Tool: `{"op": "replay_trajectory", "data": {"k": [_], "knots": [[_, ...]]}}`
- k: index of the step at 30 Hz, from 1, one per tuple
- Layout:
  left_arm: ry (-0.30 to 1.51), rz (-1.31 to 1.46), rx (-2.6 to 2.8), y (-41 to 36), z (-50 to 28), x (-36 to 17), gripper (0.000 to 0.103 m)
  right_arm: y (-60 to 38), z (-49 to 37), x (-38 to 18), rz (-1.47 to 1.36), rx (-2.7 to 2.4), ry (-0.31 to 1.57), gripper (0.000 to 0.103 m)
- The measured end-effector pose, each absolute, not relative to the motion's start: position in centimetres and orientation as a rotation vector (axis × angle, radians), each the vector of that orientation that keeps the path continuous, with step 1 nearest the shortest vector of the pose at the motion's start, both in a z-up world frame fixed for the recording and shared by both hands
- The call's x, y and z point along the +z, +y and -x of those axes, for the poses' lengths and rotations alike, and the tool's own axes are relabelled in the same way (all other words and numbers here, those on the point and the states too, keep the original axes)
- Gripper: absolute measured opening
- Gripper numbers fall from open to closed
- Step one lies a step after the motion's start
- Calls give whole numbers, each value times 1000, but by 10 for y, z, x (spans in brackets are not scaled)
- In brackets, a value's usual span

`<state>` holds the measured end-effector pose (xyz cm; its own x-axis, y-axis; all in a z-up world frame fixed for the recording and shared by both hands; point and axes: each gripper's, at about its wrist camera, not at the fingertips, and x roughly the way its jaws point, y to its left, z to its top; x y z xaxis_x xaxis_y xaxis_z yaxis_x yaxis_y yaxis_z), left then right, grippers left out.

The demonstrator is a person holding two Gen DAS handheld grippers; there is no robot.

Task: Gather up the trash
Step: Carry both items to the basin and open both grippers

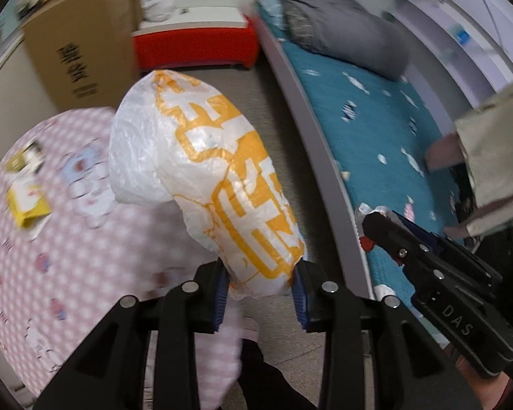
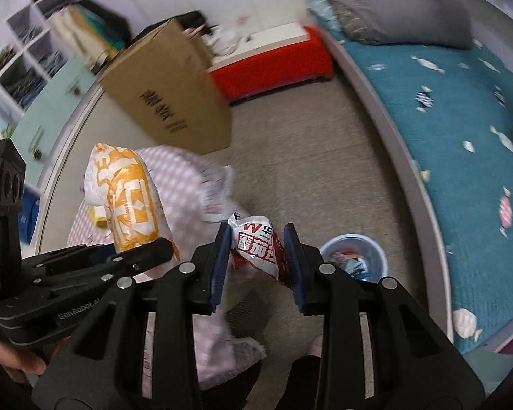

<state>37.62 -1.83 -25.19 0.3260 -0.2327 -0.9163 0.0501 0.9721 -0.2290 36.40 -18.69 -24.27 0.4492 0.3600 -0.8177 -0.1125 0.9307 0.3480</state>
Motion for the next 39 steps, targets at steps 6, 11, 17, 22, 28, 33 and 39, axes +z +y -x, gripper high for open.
{"op": "replay_trajectory", "data": {"k": [6, 11, 17, 22, 28, 33, 39], "knots": [[1230, 113, -258, -76, -383, -249, 31, -242, -358, -240, -309, 240, 1051, 32], [1236, 94, -270, -97, -389, -248, 31, -264, -359, -239, -353, 223, 1036, 52], [1252, 74, -274, -108, -392, -249, 31, -279, -363, -238, -375, 213, 1028, 54], [1254, 50, -289, -121, -395, -248, 31, -289, -363, -236, -387, 199, 1017, 54], [1255, 29, -309, -135, -399, -247, 32, -301, -363, -234, -395, 181, 1009, 55], [1261, 15, -325, -142, -402, -249, 32, -311, -361, -234, -404, 161, 1007, 55], [1265, -2, -343, -151, -406, -249, 32, -321, -360, -232, -417, 140, 994, 56]]}}
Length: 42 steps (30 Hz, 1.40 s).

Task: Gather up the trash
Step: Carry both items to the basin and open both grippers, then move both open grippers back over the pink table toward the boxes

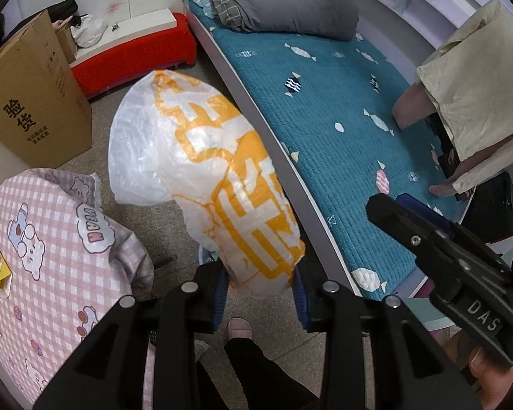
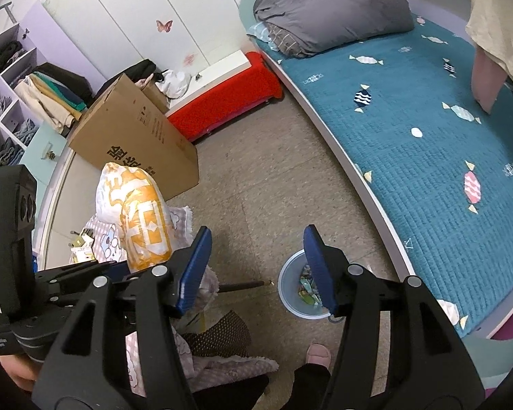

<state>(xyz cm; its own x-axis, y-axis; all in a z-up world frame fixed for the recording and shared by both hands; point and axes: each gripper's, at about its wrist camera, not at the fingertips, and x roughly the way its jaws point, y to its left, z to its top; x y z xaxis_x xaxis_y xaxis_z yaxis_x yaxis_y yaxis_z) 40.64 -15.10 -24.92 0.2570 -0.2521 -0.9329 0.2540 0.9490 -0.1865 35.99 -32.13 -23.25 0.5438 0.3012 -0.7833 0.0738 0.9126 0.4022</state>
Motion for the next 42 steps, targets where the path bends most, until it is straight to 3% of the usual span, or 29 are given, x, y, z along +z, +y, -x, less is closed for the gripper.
{"op": "replay_trajectory", "data": {"k": [9, 11, 13, 17, 32, 42], "knots": [[1273, -32, -369, -166, -412, -251, 34, -334, -359, -233, -444, 114, 981, 57], [1274, -43, -373, -169, -414, -252, 38, -337, -360, -233, -447, 107, 980, 57], [1272, -59, -368, -172, -414, -252, 50, -340, -360, -233, -453, 100, 978, 57], [1280, -64, -346, -172, -415, -256, 62, -342, -358, -234, -450, 89, 981, 57], [1286, -14, -312, -161, -407, -255, 63, -332, -357, -237, -426, 121, 1002, 57], [1271, 66, -216, -112, -401, -251, 63, -296, -363, -238, -388, 191, 1020, 57]]}}
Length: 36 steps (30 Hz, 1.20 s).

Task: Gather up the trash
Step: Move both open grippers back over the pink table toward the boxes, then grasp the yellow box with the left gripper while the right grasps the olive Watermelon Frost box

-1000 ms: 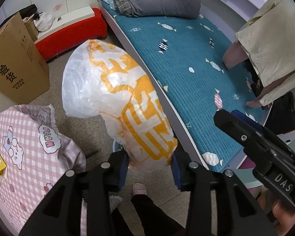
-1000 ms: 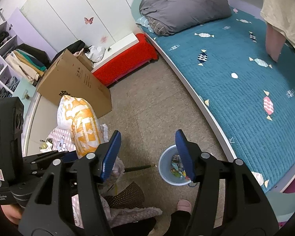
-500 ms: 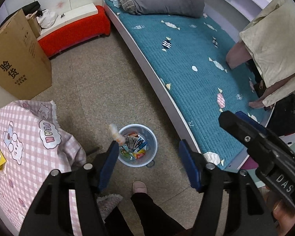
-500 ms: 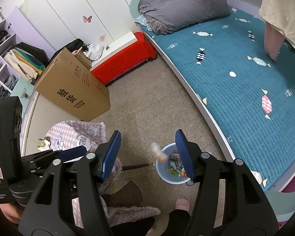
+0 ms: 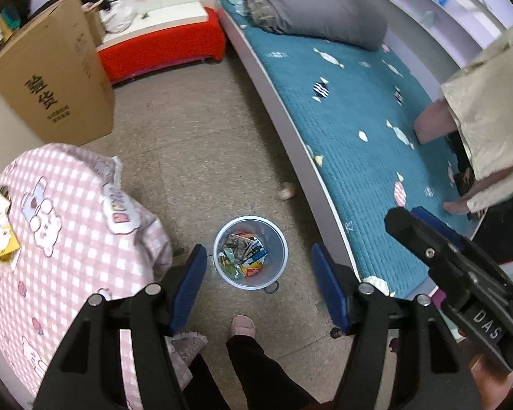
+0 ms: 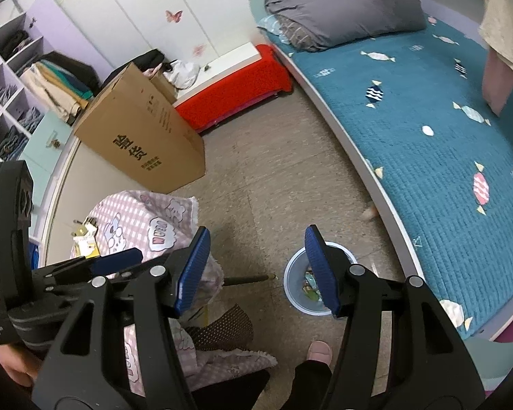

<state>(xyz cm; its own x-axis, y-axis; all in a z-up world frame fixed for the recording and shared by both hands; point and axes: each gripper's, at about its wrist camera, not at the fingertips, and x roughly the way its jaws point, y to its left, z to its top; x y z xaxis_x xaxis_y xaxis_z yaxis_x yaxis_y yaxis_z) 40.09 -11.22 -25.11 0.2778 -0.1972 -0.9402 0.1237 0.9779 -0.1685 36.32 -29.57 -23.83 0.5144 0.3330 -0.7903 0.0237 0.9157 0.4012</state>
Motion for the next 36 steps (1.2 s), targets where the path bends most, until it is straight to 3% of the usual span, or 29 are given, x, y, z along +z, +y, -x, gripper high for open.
{"op": "replay_trajectory", "data": {"k": [7, 23, 31, 36], "knots": [[1237, 160, -101, -49, -394, -244, 63, -243, -374, -243, -332, 280, 1057, 57], [1094, 322, 260, 190, -359, -243, 63, -12, -402, -260, -211, 528, 1132, 57], [1186, 486, 364, 300, -368, -289, 63, 67, -412, -278, -157, 561, 1166, 57], [1269, 558, 334, 320, -392, -324, 67, 88, -422, -288, -137, 528, 1180, 57]]}}
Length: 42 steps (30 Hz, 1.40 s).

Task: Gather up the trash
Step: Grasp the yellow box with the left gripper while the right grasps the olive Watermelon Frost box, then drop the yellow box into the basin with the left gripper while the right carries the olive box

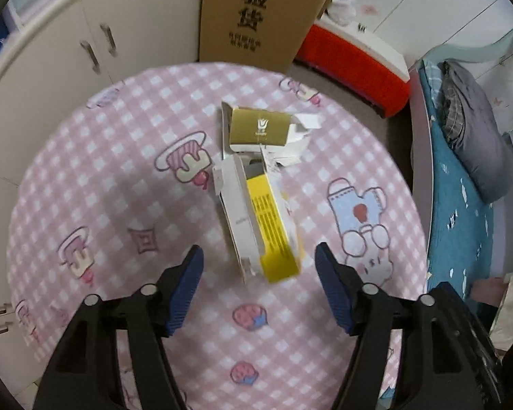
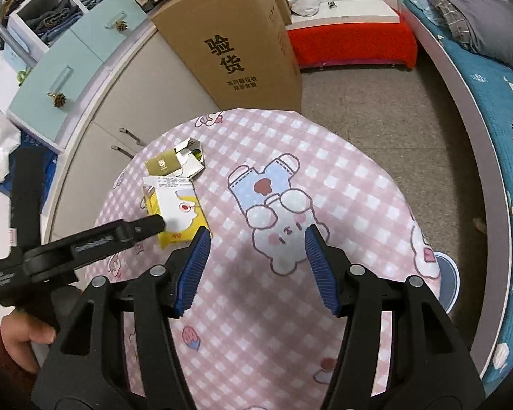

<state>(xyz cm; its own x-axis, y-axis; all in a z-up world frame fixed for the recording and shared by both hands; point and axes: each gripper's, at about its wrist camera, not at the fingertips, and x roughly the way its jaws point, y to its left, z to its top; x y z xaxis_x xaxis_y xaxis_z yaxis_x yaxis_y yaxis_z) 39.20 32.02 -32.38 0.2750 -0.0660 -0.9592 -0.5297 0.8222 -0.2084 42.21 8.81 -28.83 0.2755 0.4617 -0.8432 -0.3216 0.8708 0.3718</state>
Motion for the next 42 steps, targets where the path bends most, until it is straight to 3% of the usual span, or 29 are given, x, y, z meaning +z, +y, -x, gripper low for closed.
{"op": "replay_trajectory", "data": {"k": [5, 6, 10, 23, 29, 36, 37, 38, 42], "knots": [[1326, 569, 290, 326, -407, -351, 64, 100, -432, -296, -129, 499, 1192, 59], [1323, 591, 251, 327, -408, -355, 48, 105, -435, -297, -126, 499, 1195, 59], [1285, 600, 192, 334, -401, -353, 40, 122, -442, -299, -117, 507, 1197, 61], [1104, 579, 373, 417, -368, -313, 39, 234, -466, -311, 10, 572, 1142, 86], [1075, 571, 407, 437, -380, -314, 39, 267, -474, -330, 51, 561, 1153, 90], [1089, 495, 394, 429, -392, -317, 38, 284, -486, -352, 85, 590, 1199, 90], [1089, 486, 389, 426, -393, -316, 38, 282, -488, -352, 88, 585, 1201, 85], [1089, 479, 387, 423, -393, -315, 38, 280, -489, -352, 79, 593, 1202, 74], [1084, 444, 376, 407, -391, -307, 38, 260, -485, -339, 65, 612, 1187, 69]]}}
